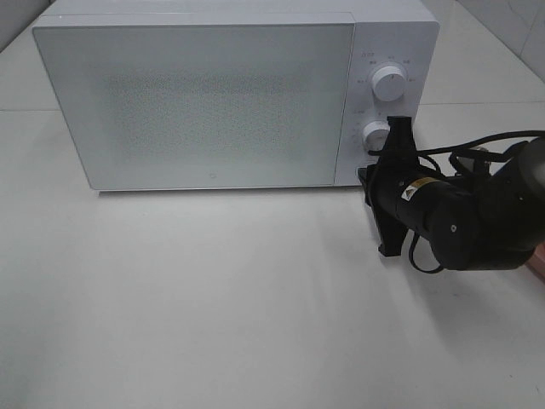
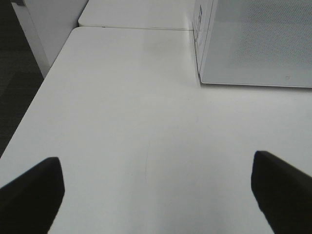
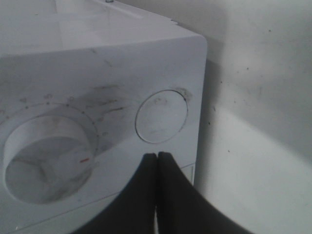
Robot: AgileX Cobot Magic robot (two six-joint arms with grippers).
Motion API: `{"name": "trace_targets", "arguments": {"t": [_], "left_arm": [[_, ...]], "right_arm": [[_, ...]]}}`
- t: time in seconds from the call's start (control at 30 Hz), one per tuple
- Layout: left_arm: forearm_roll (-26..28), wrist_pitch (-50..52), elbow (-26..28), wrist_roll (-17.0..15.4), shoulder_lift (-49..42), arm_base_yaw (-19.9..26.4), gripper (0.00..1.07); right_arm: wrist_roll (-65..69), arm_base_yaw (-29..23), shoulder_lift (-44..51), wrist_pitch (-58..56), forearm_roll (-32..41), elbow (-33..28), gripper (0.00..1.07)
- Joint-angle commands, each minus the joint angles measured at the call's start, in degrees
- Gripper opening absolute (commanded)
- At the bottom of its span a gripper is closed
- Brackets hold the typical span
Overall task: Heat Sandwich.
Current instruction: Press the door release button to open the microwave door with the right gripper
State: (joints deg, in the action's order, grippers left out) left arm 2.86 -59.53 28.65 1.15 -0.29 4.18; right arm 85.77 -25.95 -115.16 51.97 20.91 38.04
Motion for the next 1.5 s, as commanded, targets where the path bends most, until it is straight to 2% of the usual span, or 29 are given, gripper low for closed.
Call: {"name": "trace_targets", "arguments": {"t": [0.03,0.37,0.97,1.17,1.5], "left_arm": [[0.3,0.2,-0.2,-0.1,-1.4,0.2,0.98],[0.3,0.2,-0.2,-0.1,-1.4,0.2,0.98],[0.3,0.2,-0.2,-0.1,-1.4,0.2,0.98],[0.3,0.2,-0.2,-0.1,-1.4,0.2,0.98],[0.3,0.2,-0.2,-0.1,-1.4,0.2,0.98]], "right_arm": [[-0.2,1.5,-1.0,-0.6,-1.0,2.2,0.00],[-2.3,2.7,-3.9,-1.2,0.3,5.8,0.00],[-6.3,2.7,-4.4,9.8,5.6,7.6,0.00],[-5.7,2.7,-8.1,13.8,3.7,12.0,0.01],[-6.0,2.7,-8.2,13.8,3.8,12.3,0.01]]}}
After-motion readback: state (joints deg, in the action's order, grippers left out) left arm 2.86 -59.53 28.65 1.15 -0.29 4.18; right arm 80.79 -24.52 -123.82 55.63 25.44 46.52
